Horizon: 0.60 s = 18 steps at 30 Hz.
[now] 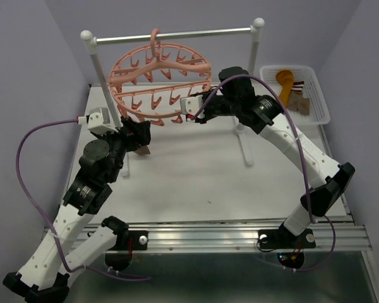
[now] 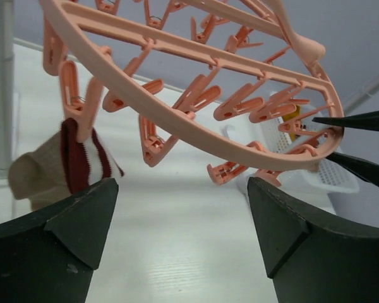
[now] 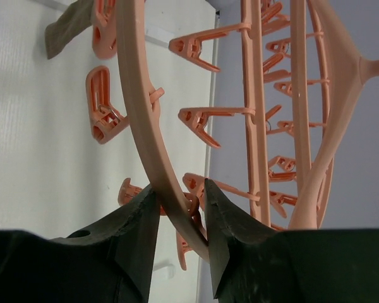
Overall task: Clip the socks to the hanger
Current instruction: Adjust the hanger on the clothesline.
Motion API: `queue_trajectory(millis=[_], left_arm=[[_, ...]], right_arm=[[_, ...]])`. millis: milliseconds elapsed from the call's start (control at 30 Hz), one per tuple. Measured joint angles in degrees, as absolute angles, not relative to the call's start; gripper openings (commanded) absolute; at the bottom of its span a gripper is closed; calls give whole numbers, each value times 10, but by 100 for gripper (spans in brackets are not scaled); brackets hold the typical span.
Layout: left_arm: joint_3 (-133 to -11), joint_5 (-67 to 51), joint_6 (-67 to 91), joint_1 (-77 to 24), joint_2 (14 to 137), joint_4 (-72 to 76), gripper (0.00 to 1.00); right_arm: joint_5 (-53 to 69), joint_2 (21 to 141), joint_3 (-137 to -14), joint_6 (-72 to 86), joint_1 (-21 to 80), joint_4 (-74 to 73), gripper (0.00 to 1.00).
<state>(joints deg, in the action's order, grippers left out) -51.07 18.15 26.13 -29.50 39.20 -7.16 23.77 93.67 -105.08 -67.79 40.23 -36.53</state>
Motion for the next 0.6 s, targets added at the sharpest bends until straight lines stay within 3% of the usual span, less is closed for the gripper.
queue_trajectory(millis=[33,100,133,167,400,600], left_arm=[[-510,170,258,-295,392,-72,89],[-510,144,257,-295,401,-71,82],[-510,131,256,-295,407,-71,83],[-509,116,253,-295,416,-69,99],[-486,55,245,-295,456,-42,99],[-474,69,245,-295,447,-13,99]], right_arm=[[234,938,-1062,-672,405,-373,38],[231,939,-1070,-668,409,-378,38],[229,939,-1072,-665,410,-382,38],[228,939,-1073,-662,413,-385,38],[215,944,-1075,-645,421,-393,38],[204,953,-1083,-631,427,-396,38]])
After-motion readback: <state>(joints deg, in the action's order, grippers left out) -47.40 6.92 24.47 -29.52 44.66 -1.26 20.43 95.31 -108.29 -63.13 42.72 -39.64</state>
